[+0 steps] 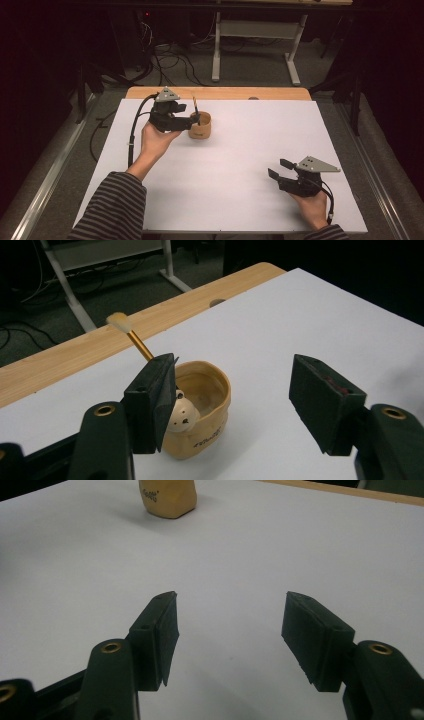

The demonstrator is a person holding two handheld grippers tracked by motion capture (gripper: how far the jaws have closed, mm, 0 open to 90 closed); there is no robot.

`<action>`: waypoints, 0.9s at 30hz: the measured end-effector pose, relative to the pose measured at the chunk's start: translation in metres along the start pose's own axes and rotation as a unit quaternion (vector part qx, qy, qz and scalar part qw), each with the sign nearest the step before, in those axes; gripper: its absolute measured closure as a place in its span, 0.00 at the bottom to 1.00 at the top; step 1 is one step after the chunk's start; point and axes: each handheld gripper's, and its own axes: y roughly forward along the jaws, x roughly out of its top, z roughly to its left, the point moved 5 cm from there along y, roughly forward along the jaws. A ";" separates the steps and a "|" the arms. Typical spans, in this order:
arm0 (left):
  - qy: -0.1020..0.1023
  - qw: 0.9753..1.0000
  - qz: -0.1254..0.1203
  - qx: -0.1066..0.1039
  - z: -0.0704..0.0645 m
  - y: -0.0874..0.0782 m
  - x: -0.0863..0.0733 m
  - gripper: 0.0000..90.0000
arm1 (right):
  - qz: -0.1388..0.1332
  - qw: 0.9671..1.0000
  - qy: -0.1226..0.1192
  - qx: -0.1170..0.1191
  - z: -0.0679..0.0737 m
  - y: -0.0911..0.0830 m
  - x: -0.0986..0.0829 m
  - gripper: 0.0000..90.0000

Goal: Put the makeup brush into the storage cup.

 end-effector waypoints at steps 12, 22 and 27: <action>0.007 1.000 -0.019 -0.007 -0.005 -0.023 -0.003 0.40 | 0.002 1.000 0.001 0.000 0.000 0.000 0.000 0.46; -0.009 0.999 -0.039 -0.018 -0.003 -0.040 -0.010 0.39 | 0.002 1.000 0.003 0.000 0.002 -0.001 0.000 0.46; -0.010 0.999 -0.043 -0.015 -0.002 -0.048 -0.013 0.39 | 0.001 1.000 0.001 0.000 0.001 -0.001 0.000 0.46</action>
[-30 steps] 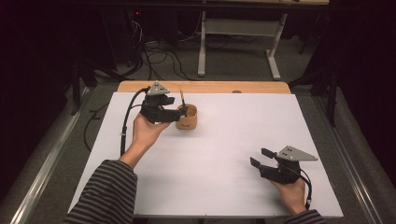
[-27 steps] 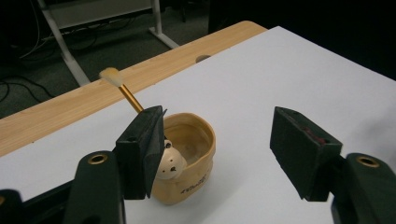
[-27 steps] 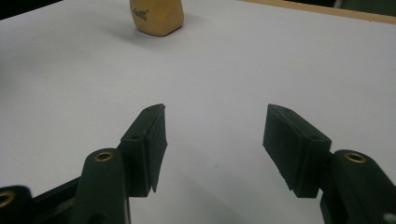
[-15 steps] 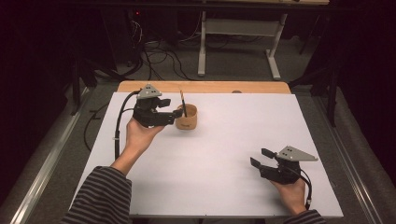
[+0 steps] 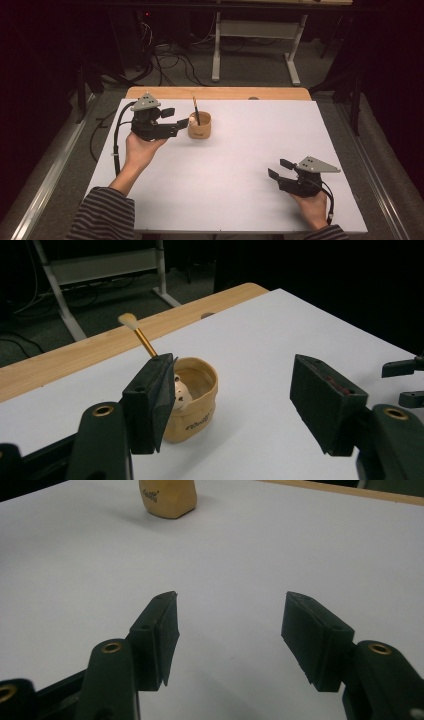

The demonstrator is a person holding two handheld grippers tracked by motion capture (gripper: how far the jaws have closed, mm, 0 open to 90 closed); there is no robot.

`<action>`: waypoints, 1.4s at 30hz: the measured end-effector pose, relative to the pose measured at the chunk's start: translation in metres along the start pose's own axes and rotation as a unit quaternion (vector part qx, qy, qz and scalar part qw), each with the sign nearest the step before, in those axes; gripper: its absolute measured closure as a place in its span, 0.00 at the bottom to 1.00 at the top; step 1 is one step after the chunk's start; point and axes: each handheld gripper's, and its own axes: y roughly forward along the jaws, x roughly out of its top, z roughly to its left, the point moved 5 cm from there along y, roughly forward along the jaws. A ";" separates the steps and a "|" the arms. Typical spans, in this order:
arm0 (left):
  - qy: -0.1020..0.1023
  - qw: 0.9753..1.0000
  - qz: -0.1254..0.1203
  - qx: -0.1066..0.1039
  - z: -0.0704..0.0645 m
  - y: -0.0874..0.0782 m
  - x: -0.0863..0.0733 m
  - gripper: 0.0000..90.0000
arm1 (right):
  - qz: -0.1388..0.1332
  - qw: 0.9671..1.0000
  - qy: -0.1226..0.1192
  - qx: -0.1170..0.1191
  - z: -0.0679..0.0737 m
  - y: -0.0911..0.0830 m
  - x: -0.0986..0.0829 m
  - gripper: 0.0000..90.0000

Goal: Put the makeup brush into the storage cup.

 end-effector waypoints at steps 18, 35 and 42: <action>-0.007 1.000 -0.014 0.010 0.006 -0.026 -0.009 0.38 | -0.001 1.000 0.004 -0.002 -0.001 -0.001 0.000 0.46; -0.025 0.999 -0.026 0.008 0.012 -0.048 -0.029 0.36 | -0.006 1.000 0.006 -0.003 -0.001 -0.001 0.001 0.46; -0.028 0.999 -0.027 0.012 0.011 -0.053 -0.039 0.36 | -0.008 1.000 0.010 -0.001 -0.001 -0.002 0.002 0.46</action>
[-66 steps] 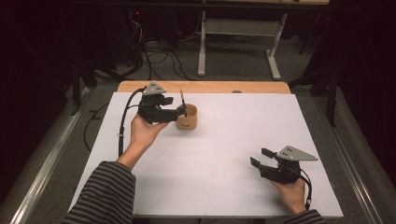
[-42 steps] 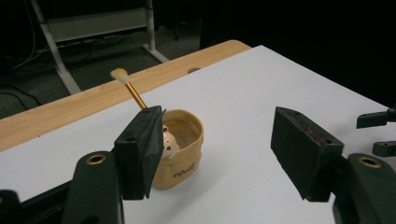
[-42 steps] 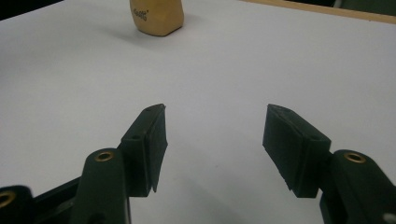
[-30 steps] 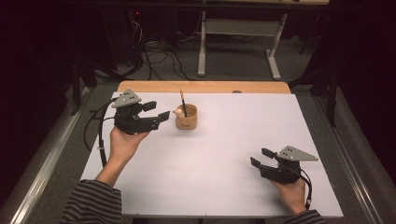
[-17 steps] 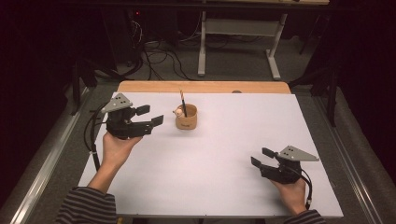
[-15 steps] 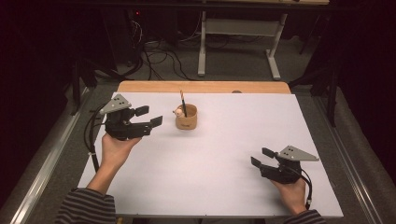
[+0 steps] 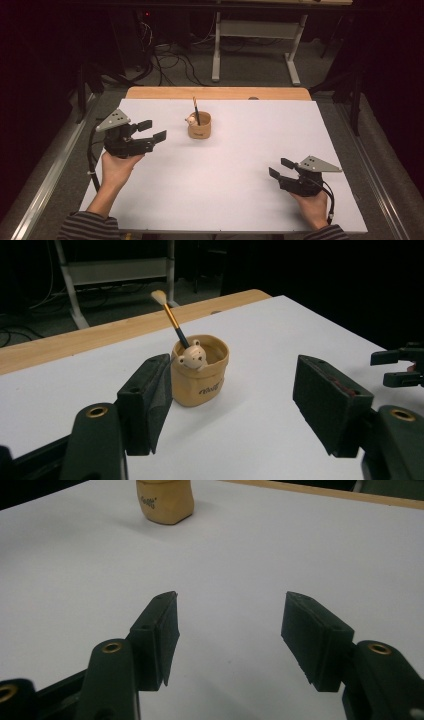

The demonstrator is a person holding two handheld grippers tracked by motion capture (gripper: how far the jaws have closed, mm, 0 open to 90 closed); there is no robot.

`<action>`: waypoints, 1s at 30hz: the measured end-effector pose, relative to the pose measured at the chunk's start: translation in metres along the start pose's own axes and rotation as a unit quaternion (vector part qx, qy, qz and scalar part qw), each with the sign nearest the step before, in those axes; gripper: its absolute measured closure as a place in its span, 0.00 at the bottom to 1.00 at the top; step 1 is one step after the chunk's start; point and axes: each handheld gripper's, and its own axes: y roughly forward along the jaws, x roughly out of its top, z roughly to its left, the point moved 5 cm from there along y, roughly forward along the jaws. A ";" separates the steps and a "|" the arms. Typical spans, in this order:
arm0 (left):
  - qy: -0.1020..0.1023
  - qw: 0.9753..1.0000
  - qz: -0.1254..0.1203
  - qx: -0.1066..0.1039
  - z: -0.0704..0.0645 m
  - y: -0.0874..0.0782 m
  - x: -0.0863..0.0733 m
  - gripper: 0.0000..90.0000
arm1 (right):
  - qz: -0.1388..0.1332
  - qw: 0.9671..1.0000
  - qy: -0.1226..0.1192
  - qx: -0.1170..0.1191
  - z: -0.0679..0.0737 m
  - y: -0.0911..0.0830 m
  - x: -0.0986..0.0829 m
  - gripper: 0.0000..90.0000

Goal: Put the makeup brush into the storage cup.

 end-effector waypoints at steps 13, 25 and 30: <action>-0.021 1.000 -0.005 0.003 0.004 -0.010 -0.020 0.36 | 0.003 1.000 -0.002 -0.001 0.000 0.001 0.000 0.46; -0.030 1.000 -0.003 0.002 -0.001 -0.016 -0.040 0.36 | 0.007 1.000 -0.002 -0.001 0.000 0.003 -0.001 0.46; -0.034 0.999 -0.001 -0.004 -0.004 -0.013 -0.047 0.36 | 0.006 1.000 -0.002 -0.001 0.001 0.003 -0.001 0.46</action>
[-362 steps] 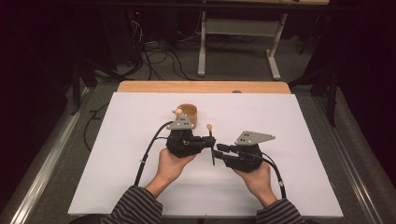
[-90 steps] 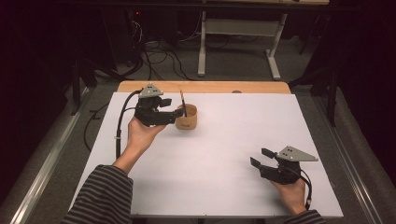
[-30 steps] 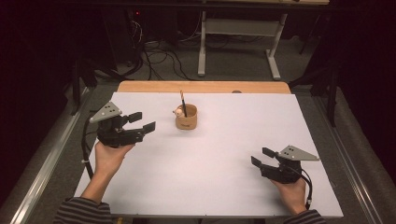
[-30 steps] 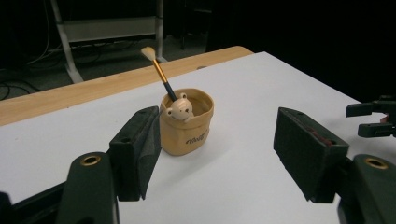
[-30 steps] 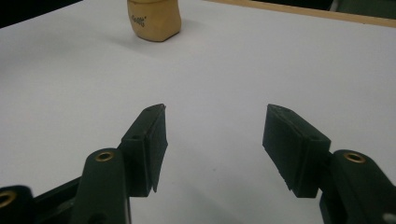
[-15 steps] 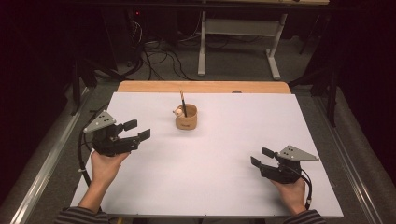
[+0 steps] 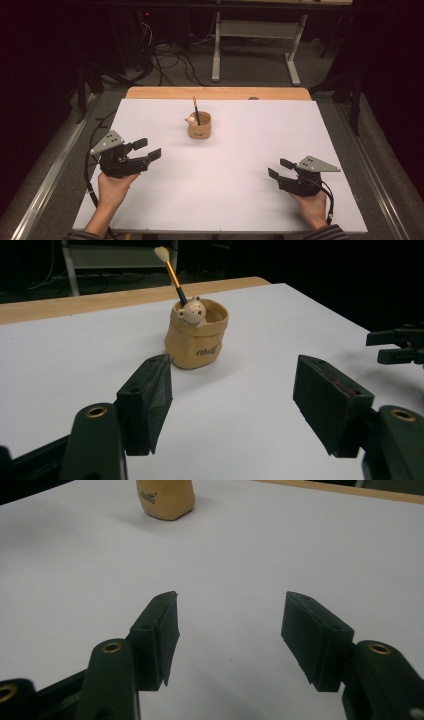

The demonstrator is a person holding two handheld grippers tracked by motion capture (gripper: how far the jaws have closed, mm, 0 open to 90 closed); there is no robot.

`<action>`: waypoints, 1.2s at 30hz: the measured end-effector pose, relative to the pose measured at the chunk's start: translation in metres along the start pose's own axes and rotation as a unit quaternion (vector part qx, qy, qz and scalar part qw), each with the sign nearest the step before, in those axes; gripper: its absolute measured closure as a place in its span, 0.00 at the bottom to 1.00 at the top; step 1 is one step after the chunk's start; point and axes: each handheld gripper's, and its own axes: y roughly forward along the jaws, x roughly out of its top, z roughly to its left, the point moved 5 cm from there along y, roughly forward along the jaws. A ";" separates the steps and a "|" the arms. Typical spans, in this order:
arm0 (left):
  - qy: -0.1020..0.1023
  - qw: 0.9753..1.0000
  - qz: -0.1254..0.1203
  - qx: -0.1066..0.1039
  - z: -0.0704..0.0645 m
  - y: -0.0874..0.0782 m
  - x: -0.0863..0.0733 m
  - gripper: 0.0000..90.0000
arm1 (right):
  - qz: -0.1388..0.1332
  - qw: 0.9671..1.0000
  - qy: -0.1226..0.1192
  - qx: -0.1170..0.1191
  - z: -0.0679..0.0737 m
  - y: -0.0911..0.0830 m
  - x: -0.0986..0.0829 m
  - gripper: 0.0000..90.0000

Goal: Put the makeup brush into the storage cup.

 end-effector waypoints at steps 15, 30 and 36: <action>0.003 1.000 0.021 0.013 0.002 0.020 -0.022 0.36 | 0.004 1.000 0.003 0.001 0.000 0.001 -0.001 0.46; -0.003 0.999 0.027 0.018 0.005 0.030 -0.035 0.36 | 0.004 1.000 0.004 0.001 0.000 0.001 -0.001 0.46; -0.003 0.999 0.029 0.024 0.007 0.033 -0.039 0.36 | 0.003 1.000 0.003 0.000 0.000 0.000 0.000 0.46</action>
